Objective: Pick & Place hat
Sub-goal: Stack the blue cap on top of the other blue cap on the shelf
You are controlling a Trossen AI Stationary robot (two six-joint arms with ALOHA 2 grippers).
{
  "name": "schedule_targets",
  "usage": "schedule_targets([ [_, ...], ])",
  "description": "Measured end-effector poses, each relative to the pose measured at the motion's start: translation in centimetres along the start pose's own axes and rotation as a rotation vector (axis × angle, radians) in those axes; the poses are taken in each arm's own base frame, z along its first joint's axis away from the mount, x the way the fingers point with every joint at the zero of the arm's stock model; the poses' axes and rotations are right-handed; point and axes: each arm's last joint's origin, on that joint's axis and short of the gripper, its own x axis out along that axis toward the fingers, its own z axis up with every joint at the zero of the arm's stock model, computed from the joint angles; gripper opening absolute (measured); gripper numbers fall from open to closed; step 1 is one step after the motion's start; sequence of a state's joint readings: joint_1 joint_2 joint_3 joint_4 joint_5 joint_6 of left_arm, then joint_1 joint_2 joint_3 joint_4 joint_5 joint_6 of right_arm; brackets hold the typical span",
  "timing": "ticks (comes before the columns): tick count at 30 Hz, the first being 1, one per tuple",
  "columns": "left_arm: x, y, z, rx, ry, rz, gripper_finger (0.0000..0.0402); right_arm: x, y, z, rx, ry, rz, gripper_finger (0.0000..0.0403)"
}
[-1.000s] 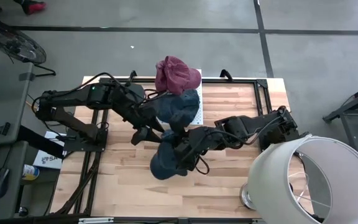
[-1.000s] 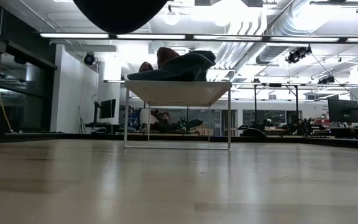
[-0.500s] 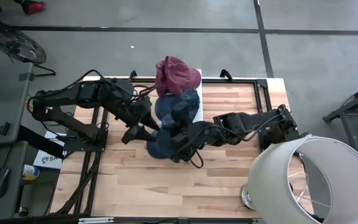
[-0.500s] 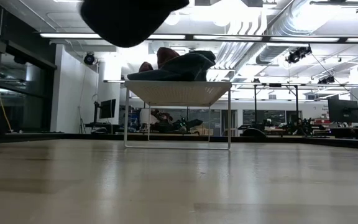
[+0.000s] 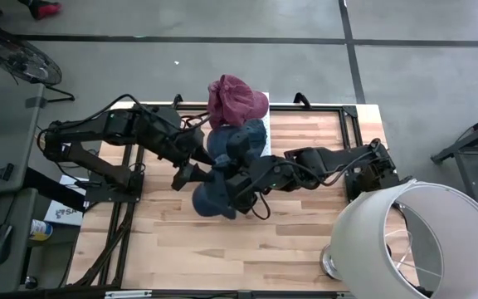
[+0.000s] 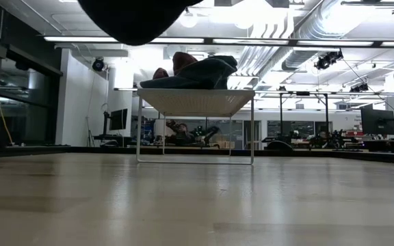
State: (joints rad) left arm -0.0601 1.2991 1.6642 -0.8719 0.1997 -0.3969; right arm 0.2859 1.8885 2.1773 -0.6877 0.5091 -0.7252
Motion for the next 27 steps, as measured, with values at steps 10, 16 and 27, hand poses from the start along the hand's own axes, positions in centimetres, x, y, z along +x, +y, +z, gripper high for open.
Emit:
schedule_targets([
  [10, 0.7, 0.2, 0.1, -0.004, 0.010, 0.015, 0.0257, 0.3, -0.7, -0.1, 0.009, -0.019, -0.030, 0.0021],
  [16, 1.0, 0.2, 0.1, -0.005, 0.016, 0.020, 0.0195, 0.3, -0.7, -0.1, 0.009, -0.021, -0.027, 0.0021],
  [27, 1.1, 0.2, 0.1, 0.019, 0.019, 0.007, 0.0014, 0.3, -0.7, -0.2, 0.007, -0.018, -0.021, 0.0021],
])
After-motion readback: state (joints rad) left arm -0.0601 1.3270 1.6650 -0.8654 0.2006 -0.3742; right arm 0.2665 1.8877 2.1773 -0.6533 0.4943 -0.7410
